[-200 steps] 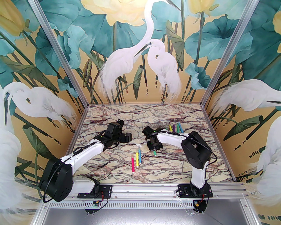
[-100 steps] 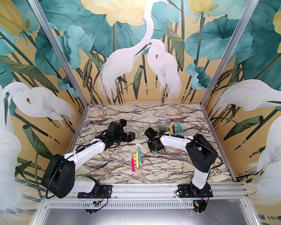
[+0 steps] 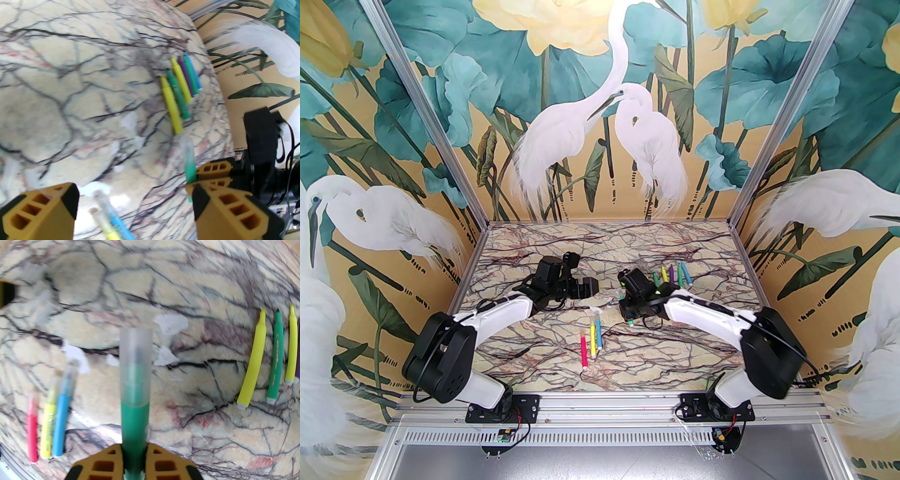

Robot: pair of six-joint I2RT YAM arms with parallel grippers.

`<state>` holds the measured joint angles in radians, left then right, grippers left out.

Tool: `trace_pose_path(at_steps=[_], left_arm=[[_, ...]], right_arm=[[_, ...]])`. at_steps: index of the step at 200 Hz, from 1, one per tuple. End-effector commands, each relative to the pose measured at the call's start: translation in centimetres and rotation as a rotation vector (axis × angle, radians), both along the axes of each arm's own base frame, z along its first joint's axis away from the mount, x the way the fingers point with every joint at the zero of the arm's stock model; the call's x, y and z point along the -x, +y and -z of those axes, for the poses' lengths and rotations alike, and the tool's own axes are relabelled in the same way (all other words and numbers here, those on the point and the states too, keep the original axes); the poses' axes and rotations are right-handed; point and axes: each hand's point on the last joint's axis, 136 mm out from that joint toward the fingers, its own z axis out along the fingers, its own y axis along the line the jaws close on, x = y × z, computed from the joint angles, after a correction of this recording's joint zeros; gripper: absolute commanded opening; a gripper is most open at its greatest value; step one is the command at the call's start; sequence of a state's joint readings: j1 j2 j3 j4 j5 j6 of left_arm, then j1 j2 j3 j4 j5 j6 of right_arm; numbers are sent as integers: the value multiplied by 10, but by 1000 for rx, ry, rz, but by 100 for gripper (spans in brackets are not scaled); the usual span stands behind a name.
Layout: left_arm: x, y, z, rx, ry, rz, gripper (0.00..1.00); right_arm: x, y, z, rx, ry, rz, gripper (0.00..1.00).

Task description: Open the pen caps

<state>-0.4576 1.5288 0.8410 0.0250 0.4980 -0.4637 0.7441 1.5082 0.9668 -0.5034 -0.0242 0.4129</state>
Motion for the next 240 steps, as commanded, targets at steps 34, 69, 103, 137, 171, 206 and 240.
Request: trace_pose_path(at_steps=[34, 69, 103, 137, 171, 206, 240], left_arm=[[6, -52, -35, 165, -4, 146, 78], [13, -69, -39, 207, 22, 203, 69], [17, -72, -36, 201, 49, 213, 65], [19, -75, -36, 209, 58, 226, 57], [21, -78, -36, 217, 71, 239, 49], [22, -79, -38, 226, 74, 243, 39], [23, -80, -40, 235, 79, 250, 28]], right_arm=[[5, 17, -23, -123, -72, -104, 11], [6, 20, -31, -141, -96, -117, 11], [7, 22, -37, -157, -116, -127, 11], [6, 23, -41, -162, -131, -126, 10], [4, 24, -45, -168, -148, -124, 10], [3, 23, -46, -168, -156, -121, 9], [2, 23, -48, -175, -171, -117, 17]])
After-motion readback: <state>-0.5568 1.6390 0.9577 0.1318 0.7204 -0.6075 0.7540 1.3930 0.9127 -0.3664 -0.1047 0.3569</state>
